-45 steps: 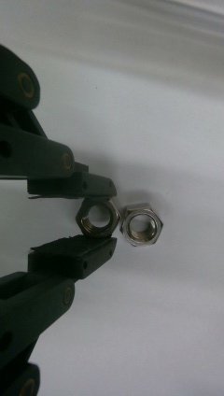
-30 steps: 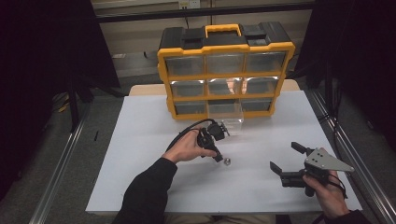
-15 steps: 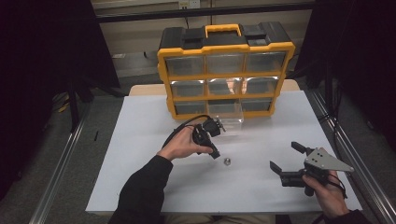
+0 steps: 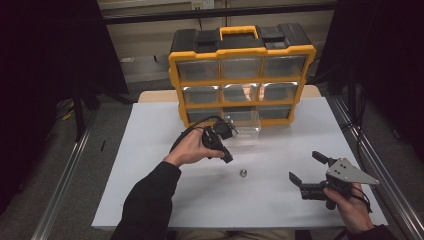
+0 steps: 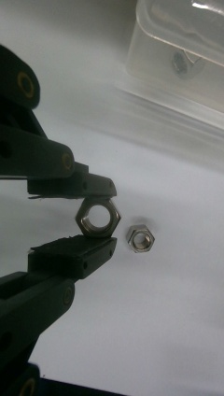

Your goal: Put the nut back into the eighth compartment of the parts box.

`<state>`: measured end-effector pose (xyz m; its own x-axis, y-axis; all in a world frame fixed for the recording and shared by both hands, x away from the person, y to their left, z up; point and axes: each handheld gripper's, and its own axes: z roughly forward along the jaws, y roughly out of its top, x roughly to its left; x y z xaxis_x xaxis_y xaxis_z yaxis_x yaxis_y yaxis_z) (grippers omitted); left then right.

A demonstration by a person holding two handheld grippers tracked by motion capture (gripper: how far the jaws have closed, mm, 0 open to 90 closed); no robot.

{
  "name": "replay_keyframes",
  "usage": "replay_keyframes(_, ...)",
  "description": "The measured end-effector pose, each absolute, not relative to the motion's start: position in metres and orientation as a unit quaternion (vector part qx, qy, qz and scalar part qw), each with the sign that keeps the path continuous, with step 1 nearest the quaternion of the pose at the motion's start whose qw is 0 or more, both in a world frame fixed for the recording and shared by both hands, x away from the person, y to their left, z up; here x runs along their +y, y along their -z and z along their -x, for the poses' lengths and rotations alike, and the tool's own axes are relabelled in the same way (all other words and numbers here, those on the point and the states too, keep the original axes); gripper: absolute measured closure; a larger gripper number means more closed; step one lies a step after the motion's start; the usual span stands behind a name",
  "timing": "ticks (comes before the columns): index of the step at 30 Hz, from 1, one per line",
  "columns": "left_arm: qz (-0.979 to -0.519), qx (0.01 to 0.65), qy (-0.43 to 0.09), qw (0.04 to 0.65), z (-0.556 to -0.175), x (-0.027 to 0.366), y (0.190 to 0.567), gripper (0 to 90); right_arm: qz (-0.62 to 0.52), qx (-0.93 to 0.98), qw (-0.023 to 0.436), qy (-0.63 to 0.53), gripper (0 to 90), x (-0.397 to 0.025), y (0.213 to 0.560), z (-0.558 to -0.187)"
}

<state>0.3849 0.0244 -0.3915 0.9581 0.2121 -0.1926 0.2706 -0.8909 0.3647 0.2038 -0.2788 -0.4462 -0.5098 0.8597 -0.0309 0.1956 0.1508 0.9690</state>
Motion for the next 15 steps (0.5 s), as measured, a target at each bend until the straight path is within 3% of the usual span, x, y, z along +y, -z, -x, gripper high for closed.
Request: replay_keyframes(15, -0.968, 0.13, 0.058, 0.205, -0.398, 0.03, 0.363, 70.2, -0.38, 0.691, 0.314, -0.529, 0.0, -0.278, 0.446, -0.203)
